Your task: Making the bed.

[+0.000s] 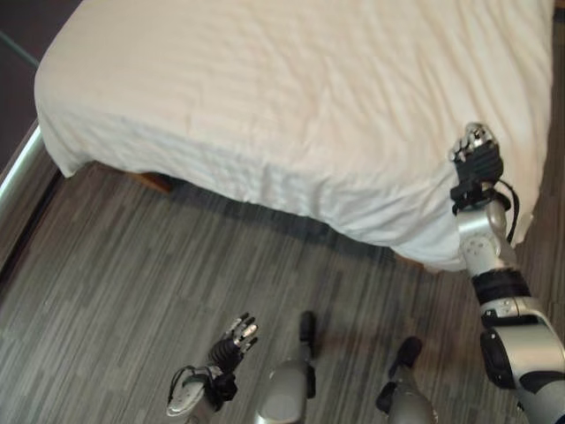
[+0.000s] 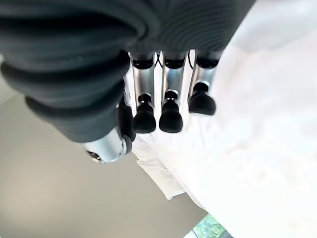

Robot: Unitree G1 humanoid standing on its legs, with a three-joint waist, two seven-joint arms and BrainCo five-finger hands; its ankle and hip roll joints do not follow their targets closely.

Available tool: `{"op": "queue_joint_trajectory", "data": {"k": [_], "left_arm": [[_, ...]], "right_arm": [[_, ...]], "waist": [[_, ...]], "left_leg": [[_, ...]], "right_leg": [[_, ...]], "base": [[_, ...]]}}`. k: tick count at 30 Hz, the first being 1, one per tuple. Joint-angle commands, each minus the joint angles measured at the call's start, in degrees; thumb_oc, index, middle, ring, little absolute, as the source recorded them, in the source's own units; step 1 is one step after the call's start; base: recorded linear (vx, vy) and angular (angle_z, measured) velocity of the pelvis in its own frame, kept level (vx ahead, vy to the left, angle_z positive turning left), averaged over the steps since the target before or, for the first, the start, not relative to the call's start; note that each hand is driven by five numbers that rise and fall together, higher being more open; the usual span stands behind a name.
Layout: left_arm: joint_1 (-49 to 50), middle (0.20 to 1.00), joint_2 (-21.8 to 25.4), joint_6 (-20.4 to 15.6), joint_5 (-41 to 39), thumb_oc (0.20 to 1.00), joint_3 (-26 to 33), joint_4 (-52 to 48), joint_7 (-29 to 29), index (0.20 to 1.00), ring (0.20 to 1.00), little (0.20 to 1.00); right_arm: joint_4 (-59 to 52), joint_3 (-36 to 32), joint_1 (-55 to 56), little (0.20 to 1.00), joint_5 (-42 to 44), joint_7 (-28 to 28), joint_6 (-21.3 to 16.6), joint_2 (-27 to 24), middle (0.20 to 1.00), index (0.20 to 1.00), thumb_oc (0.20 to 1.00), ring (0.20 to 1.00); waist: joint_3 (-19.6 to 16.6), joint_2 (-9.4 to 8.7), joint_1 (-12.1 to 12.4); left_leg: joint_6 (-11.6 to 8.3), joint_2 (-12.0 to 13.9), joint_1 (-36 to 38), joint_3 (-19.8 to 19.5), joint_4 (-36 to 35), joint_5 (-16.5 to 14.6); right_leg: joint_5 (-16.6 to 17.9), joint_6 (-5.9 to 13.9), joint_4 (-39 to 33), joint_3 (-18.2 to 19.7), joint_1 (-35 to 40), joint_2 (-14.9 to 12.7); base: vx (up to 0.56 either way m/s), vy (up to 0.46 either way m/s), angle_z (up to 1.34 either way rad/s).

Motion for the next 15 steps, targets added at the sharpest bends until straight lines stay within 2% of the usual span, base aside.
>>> {"op": "queue_joint_trajectory", "data": {"k": [1, 2, 3, 7, 11, 12, 13, 15], "left_arm": [[-3.3, 1.000, 4.6, -3.3, -5.9, 1.000, -0.2, -1.4, -1.9, 1.000, 1.000, 1.000], [-3.7, 1.000, 4.4, -3.4, -6.6, 1.000, -0.2, -1.2, -1.8, 1.000, 1.000, 1.000], [-3.6, 1.000, 4.0, -3.3, -6.9, 1.000, -0.1, -0.4, -1.5, 1.000, 1.000, 1.000], [-3.0, 1.000, 1.0, -2.9, -6.4, 1.000, -0.2, 1.8, -2.2, 1.000, 1.000, 1.000], [-2.7, 1.000, -1.7, -2.4, -6.2, 1.000, -0.6, 3.2, -2.8, 1.000, 1.000, 1.000], [-2.7, 1.000, -2.2, -2.5, -6.3, 1.000, -0.2, 3.4, -2.8, 1.000, 1.000, 1.000], [-2.6, 1.000, -3.1, -2.5, -6.7, 1.000, 0.3, 4.1, -2.8, 1.000, 1.000, 1.000], [-2.7, 1.000, -3.5, -2.5, -6.7, 1.000, 0.3, 4.4, -2.8, 1.000, 1.000, 1.000]], "right_arm": [[6.1, 2.8, -11.1, 0.200, 1.8, -0.1, -1.7, -10.0, 0.200, 0.200, 0.200, 0.200], [9.1, 3.4, -13.4, 0.200, 1.9, -0.2, -1.3, -12.3, 0.200, 0.200, 0.200, 0.200], [11.1, 3.4, -13.7, 0.200, 1.5, -0.4, -0.5, -13.8, 0.200, 0.200, 0.200, 0.200], [14.2, 3.7, -10.8, 0.200, -0.4, 0.9, 2.2, -18.7, 0.200, 0.200, 0.200, 0.200], [14.1, -2.7, -2.8, 0.200, 1.4, 2.4, 2.1, -22.7, 0.200, 0.200, 0.200, 0.200], [14.0, -3.9, -1.3, 0.200, 1.7, 2.5, 1.8, -23.3, 0.200, 0.200, 0.200, 0.200], [13.8, -7.1, 1.8, 0.200, 2.6, 2.9, 1.3, -25.7, 0.200, 0.200, 0.200, 0.200], [13.9, -8.4, 3.1, 0.200, 2.9, 3.1, 1.1, -26.4, 0.200, 0.200, 0.200, 0.200]], "waist": [[2.9, 0.56, 1.9], [3.6, 1.35, 2.3], [3.7, 1.56, 2.2], [4.5, 2.63, 1.0], [5.1, 3.49, -1.4], [5.4, 3.83, -2.0], [5.3, 4.05, -3.2], [5.2, 4.17, -3.8]], "left_leg": [[-5.82, 1.4, -4.4, -0.4, 0.3, 0.2], [-5.79, 1.7, -6.4, 0.7, 0.3, 2.0], [-6.69, 2.2, -6.9, 0.9, 0.3, 1.1], [-7.22, 2.8, -10.6, 2.4, 0.3, 1.8], [-6.97, 2.8, -12.1, 3.6, 0.3, 1.9], [-6.45, 2.8, -12.5, 4.3, 0.3, 3.0], [-6.39, 2.8, -12.2, 5.1, 0.3, 2.5], [-6.32, 2.8, -12.1, 5.6, 0.3, 2.4]], "right_leg": [[-3.8, 4.11, 1.0, 2.0, 2.9, -3.2], [-2.4, 3.64, 1.0, 2.0, 0.6, -3.0], [-3.4, 4.22, 1.0, 2.7, 0.0, -3.0], [-2.8, 4.28, 1.0, 4.4, -4.8, -2.9], [-2.1, 4.29, 1.0, 6.2, -7.6, -3.1], [-1.0, 3.91, 1.0, 6.0, -8.4, -3.2], [-0.8, 3.97, 1.0, 7.2, -9.4, -3.4], [-0.6, 3.99, 1.0, 7.9, -9.9, -3.5]], "base": [[-0.07, 0.015, 0.16], [0.02, -0.013, 0.13], [-0.05, 0.004, 0.07], [-0.01, 0.012, -0.14], [-0.03, 0.020, -0.16], [-0.08, 0.020, -0.08], [-0.07, 0.020, -0.12], [0.00, -0.003, -0.21]]}}
